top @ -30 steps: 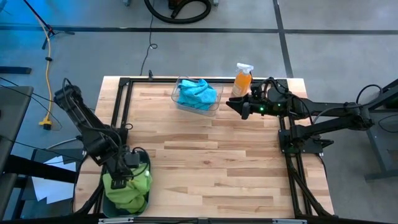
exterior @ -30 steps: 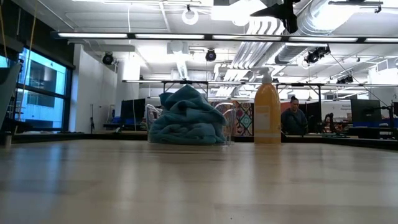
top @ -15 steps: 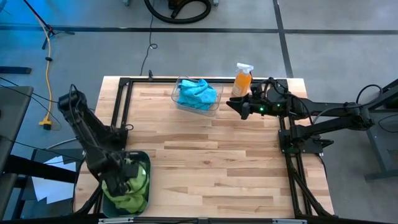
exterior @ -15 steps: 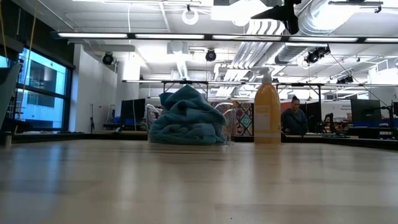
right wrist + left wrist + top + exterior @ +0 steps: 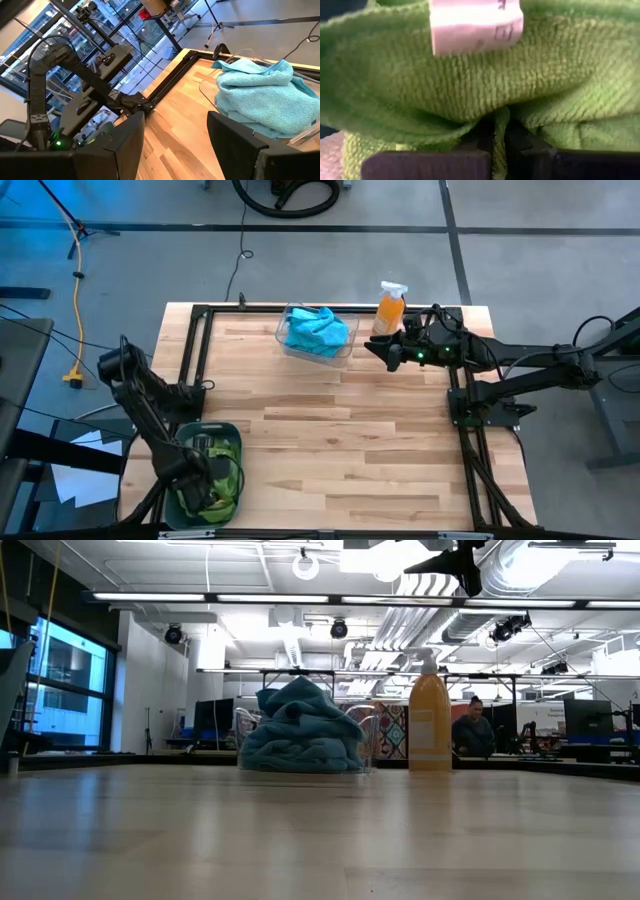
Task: Sort microfiber towel by color & place in baskets
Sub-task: Put the green microfiber towel into the blue bin
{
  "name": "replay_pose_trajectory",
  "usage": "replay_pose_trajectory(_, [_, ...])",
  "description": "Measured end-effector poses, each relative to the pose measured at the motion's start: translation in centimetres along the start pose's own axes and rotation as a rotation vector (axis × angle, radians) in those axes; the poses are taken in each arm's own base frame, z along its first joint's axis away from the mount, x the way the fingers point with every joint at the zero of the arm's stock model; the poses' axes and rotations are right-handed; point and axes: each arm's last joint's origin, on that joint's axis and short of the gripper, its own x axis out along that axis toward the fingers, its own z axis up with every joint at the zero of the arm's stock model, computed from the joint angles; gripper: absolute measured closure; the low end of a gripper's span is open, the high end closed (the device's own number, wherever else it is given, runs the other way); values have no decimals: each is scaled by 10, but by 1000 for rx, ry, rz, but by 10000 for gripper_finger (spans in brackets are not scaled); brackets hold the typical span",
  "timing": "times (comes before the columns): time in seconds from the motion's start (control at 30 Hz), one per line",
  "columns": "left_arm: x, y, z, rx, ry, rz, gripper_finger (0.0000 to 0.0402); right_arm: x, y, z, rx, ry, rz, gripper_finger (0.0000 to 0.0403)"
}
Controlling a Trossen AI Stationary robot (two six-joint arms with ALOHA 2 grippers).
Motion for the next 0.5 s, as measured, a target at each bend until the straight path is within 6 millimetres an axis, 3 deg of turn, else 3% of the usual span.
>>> replay_pose_trajectory(0.17, [10,-3,1,-3,19,42,401,0,0,0,0,0,0,187])
replay_pose_trajectory(0.5, [6,-2,1,-12,6,19,398,0,0,0,0,0,0,187])
